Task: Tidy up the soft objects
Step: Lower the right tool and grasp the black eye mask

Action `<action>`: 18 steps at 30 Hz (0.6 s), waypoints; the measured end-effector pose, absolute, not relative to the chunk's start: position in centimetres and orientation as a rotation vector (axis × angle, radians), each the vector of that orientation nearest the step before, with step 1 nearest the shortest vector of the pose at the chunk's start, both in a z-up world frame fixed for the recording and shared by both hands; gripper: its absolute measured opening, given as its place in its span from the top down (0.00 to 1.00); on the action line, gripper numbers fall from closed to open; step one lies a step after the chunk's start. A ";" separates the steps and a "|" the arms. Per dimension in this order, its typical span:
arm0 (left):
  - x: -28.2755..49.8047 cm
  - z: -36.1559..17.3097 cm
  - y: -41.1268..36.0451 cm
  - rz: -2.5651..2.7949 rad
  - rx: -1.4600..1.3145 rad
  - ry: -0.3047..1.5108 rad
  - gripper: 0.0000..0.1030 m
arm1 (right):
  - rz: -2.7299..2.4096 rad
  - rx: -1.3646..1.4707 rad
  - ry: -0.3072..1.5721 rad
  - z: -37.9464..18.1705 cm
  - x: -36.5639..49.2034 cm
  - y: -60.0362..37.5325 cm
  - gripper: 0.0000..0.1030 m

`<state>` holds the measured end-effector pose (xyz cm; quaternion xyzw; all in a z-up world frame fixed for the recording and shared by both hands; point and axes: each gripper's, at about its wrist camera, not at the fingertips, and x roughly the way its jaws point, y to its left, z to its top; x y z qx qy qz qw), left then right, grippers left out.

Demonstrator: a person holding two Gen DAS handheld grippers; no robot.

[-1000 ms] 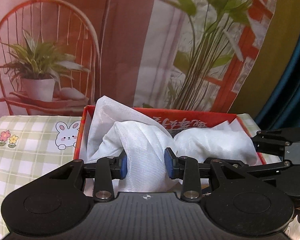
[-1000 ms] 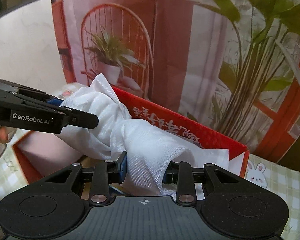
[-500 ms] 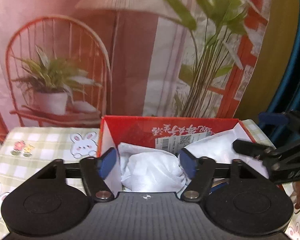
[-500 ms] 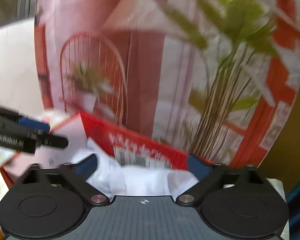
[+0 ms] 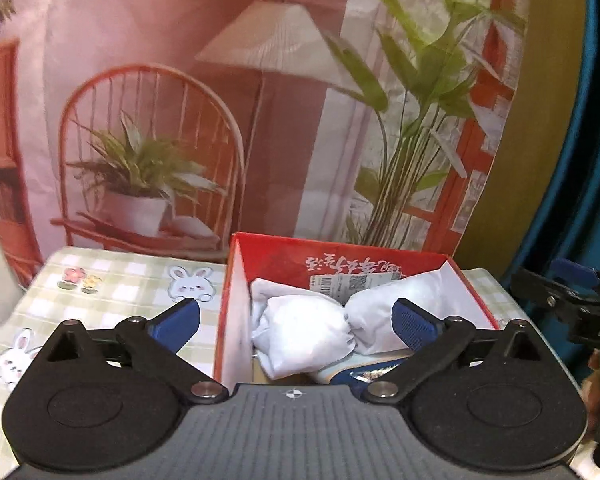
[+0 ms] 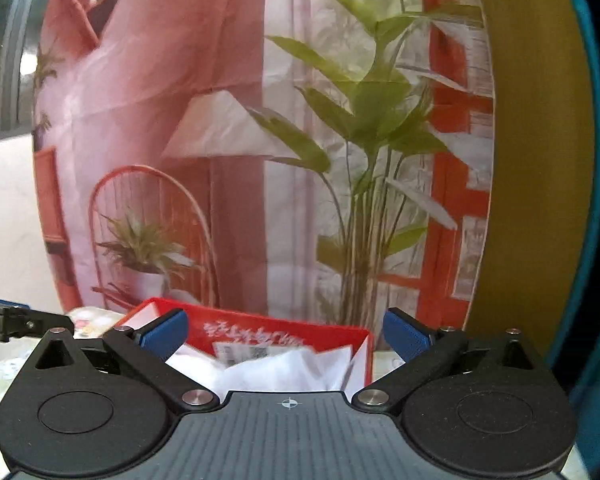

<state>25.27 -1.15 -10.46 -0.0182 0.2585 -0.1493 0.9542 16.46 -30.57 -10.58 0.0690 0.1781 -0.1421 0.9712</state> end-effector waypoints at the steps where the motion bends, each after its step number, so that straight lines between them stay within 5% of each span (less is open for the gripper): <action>1: 24.6 -10.7 -1.1 -0.305 -0.027 0.520 0.00 | -0.270 0.149 0.364 -10.8 15.7 -30.3 0.00; 18: 20.1 -17.7 0.2 -0.353 -0.107 0.601 0.08 | -0.272 0.176 0.465 -18.8 6.6 -26.8 0.00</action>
